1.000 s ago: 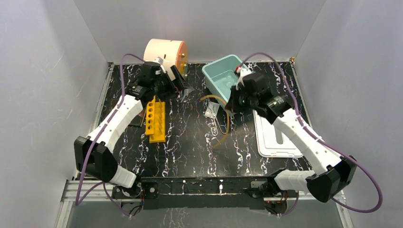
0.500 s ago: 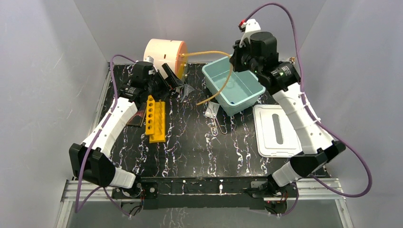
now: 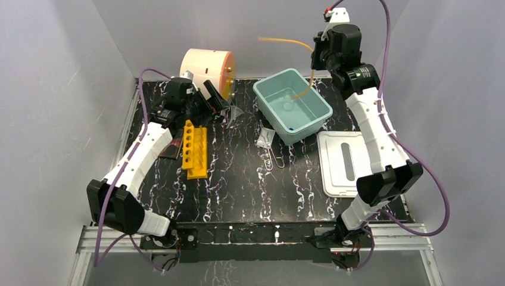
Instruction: Organize the chemistry lab equipment
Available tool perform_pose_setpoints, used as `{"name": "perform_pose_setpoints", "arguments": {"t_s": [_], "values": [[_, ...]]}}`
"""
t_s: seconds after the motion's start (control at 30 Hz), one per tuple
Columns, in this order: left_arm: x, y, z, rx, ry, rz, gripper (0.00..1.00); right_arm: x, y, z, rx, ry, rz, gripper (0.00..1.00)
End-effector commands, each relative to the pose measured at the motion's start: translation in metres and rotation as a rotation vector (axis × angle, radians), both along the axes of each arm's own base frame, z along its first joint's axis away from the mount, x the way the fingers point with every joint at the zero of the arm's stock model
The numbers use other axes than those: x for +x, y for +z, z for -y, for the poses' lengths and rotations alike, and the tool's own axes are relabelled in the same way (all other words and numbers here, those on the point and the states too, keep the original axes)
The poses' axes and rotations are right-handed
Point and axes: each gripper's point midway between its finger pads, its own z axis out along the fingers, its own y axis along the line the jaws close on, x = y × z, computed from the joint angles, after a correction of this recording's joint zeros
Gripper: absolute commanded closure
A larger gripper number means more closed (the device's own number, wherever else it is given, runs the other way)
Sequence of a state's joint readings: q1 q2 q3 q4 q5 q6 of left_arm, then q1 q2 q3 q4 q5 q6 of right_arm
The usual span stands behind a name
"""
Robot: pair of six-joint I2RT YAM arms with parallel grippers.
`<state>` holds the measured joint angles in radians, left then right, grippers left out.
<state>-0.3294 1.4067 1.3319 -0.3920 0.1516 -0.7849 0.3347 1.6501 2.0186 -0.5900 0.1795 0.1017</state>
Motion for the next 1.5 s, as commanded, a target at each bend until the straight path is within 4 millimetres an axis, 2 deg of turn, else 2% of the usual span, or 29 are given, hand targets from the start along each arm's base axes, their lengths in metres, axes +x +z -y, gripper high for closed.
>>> {"name": "perform_pose_setpoints", "arguments": {"t_s": [0.0,0.2,0.43,0.5,0.67,0.77,1.3,1.47], "values": [[-0.005,0.01,0.002,-0.012,-0.027,0.036,0.02,0.01,-0.001,-0.006,0.015,0.014,0.046,1.0],[-0.004,0.006,0.004,-0.017,-0.032,0.027,0.02,0.016,-0.037,-0.005,0.036,-0.028,-0.032,1.0],[-0.005,0.006,0.004,-0.014,-0.035,0.028,0.02,0.008,-0.099,-0.003,0.026,-0.045,-0.157,1.0],[-0.005,0.004,0.005,-0.015,-0.036,0.026,0.02,0.007,-0.107,-0.001,0.017,-0.057,-0.163,1.0],[-0.005,0.002,0.005,-0.016,-0.039,0.021,0.02,0.011,-0.109,0.004,-0.015,-0.076,-0.156,1.0],[-0.005,0.002,0.005,-0.016,-0.039,0.021,0.02,0.011,-0.121,-0.005,-0.021,-0.025,-0.2,1.0],[-0.009,-0.004,0.004,-0.01,-0.043,0.006,0.02,0.005,-0.234,-0.035,-0.008,0.101,-0.463,1.0],[-0.009,-0.005,0.004,-0.008,-0.045,0.003,0.02,0.004,-0.255,-0.038,-0.018,0.116,-0.51,1.0]]}}
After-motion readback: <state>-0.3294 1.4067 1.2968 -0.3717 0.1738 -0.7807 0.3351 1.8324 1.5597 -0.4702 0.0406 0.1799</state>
